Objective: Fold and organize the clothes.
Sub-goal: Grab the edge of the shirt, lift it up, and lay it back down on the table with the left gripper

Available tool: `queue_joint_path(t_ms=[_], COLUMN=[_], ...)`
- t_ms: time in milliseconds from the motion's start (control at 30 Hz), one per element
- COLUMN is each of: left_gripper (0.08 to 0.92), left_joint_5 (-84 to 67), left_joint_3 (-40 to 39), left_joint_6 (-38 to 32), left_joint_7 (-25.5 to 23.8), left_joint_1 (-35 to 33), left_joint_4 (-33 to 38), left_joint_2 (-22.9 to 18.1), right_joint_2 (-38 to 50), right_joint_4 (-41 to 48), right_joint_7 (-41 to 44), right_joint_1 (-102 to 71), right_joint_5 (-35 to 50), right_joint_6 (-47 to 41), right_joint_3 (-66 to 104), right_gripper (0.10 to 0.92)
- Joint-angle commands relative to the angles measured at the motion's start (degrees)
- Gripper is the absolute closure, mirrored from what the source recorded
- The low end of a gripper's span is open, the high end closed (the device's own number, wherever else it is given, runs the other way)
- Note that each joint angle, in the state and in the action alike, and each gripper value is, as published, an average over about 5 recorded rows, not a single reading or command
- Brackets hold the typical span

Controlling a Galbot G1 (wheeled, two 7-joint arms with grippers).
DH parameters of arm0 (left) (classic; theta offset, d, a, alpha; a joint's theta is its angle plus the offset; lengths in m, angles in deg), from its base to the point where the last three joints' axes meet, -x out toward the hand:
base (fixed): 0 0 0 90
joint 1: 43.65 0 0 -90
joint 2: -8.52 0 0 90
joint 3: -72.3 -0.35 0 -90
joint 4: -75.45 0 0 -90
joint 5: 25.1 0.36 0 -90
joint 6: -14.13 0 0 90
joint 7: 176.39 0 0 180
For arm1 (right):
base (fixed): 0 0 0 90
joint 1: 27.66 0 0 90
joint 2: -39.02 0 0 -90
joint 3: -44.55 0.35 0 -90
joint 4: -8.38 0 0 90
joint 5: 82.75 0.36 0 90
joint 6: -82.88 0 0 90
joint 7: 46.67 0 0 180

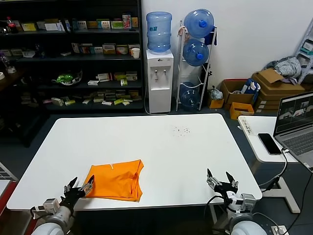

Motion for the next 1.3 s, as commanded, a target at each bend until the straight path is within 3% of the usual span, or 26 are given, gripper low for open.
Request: queue_joint_path(t_ms=[33, 567, 833, 967, 1100, 1200, 1300], left_gripper=[0.191, 0.622, 0.842, 0.869, 0.869, 0.869, 0.869], left_joint_5=[2.0, 1.4, 6.5, 12.4, 17.5, 17.7, 15.4], left_joint_3=[-2.2, -3.4, -2.4, -1.5, 1.7, 6.6, 12.1], left_joint_6=[-3.1, -3.3, -7.2, -7.5, -4.8, -2.2, -1.8], left_joint_7=[-3.3, -0.6, 2.1, 4.1, 6.1, 7.0, 6.5], left_joint_1=[2.1, 1.3, -1.6, -4.0, -3.9, -2.8, -2.3], left_joint_4=[-5.9, -3.8, 5.1, 13.8, 17.3, 14.0, 5.3], left_joint_2=[0.7, -1.3, -3.1, -3.7, -2.1, 1.3, 5.6], right_joint_2=[-0.1, 0.1, 0.0, -0.1, 0.1, 0.3, 0.4], right_joint_4=[-0.2, -0.2, 0.3, 0.8, 1.0, 0.9, 0.9], right_joint_7=[-0.1, -0.3, -0.3, -0.3, -0.3, -0.3, -0.2], right_joint_1=[-0.3, -0.1, -0.1, 0.3, 0.9, 1.4, 1.8], right_joint_5=[0.1, 0.3, 0.3, 0.3, 0.5, 0.8, 1.1], right_joint_6=[0.0, 0.1, 0.3, 0.5, 0.5, 0.5, 0.6], right_joint_3=[0.2, 0.1, 0.2, 0.0, -0.3, -0.7, -0.9], right_gripper=[0.203, 0.203, 0.203, 0.203, 0.203, 0.203, 0.203])
